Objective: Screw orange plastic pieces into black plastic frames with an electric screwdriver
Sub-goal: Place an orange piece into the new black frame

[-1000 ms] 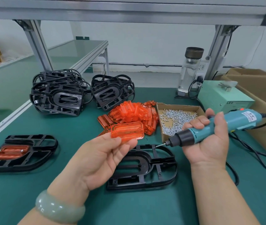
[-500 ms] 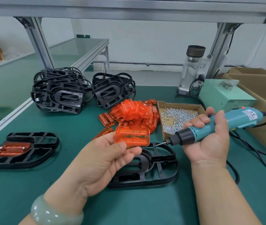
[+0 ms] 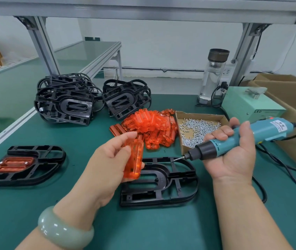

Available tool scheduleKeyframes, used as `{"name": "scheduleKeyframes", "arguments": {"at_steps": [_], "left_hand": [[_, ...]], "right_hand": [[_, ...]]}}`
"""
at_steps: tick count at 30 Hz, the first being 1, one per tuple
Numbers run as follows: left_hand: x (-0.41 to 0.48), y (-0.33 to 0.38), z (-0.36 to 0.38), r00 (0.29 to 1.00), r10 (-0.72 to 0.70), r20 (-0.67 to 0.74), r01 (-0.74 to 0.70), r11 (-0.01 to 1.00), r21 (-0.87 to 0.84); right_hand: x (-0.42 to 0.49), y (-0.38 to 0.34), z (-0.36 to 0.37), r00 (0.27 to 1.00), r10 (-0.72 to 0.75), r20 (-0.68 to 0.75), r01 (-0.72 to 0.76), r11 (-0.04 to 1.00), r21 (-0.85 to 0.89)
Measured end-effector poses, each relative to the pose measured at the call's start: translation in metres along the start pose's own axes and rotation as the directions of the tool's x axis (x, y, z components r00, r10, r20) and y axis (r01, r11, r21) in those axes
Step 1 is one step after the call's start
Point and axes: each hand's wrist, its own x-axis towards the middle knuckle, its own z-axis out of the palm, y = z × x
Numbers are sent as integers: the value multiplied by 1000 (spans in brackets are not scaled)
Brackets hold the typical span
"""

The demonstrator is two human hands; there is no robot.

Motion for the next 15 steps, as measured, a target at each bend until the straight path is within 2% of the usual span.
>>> {"name": "scheduleKeyframes", "arguments": {"at_steps": [2,4,6,12,15], "left_hand": [[2,0,-1,993,119,-18,-114,974,194],[5,0,-3,967,255,-13,-228,886,403],[9,3,-6,949,315,37,-283,791,542],[17,12,-9,947,226,227,-320,649,690],[23,15,-8,940,229,254,-340,541,770]], "right_hand": [[0,0,0,1000,-1,0,1,1000,0],[0,0,0,1000,2,-1,-2,1000,3],[0,0,0,1000,7,0,-7,1000,7],[0,1,0,1000,11,2,-11,1000,-2],[0,0,0,1000,7,-1,-7,1000,4]]}}
